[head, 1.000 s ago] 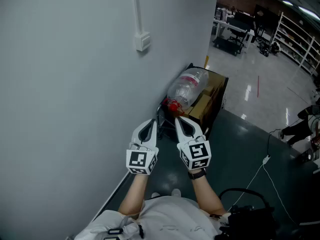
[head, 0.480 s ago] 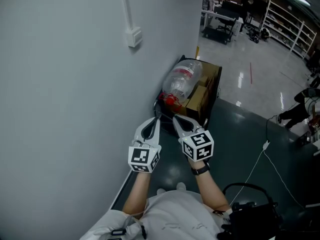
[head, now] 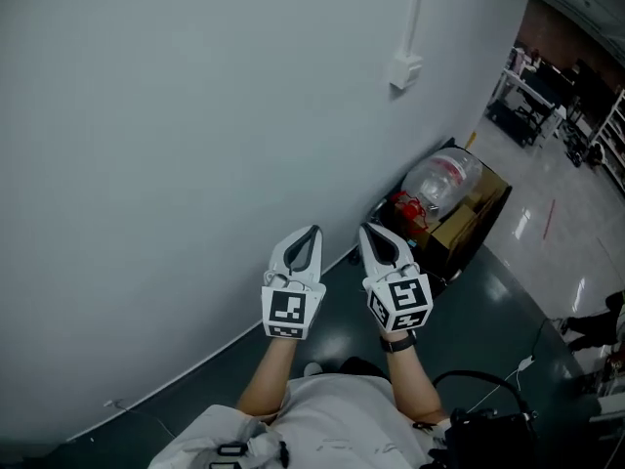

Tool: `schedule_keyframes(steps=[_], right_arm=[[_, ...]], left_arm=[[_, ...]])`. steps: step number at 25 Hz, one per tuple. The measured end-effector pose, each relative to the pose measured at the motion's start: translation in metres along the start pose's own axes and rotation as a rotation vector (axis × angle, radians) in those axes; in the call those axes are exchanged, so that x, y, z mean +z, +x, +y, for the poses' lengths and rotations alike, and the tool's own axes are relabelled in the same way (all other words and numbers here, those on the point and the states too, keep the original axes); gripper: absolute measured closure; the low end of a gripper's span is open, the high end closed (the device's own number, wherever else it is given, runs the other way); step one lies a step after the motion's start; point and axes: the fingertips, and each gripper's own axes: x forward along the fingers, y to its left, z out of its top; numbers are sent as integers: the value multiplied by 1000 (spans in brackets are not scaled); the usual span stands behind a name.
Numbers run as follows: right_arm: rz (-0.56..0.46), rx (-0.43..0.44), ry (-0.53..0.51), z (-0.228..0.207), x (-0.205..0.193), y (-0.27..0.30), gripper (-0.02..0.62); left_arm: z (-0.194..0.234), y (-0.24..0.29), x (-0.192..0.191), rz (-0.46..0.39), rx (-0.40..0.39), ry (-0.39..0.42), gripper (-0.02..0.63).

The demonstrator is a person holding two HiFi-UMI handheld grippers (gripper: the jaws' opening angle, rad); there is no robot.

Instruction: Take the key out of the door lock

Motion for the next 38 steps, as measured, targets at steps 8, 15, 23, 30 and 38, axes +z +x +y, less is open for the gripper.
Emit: schedule_keyframes(steps=[8, 15, 23, 30, 38], right_arm=[[-98, 513, -7, 175, 27, 65, 592], [-104, 1086, -1, 385, 34, 63, 592], [-94, 1683, -12, 538, 28, -57, 592], [-55, 2037, -9, 592, 15, -206, 592], [-97, 2254, -33, 645, 10, -342, 592]], left_arm=[[112, -128, 0, 21, 466, 23, 606], [179, -324, 31, 28, 1088, 133, 606], [103, -522, 29, 107, 1728, 106, 606], [-21, -609, 38, 133, 2052, 93, 606], [-99, -703, 57, 76, 2223, 141, 606]])
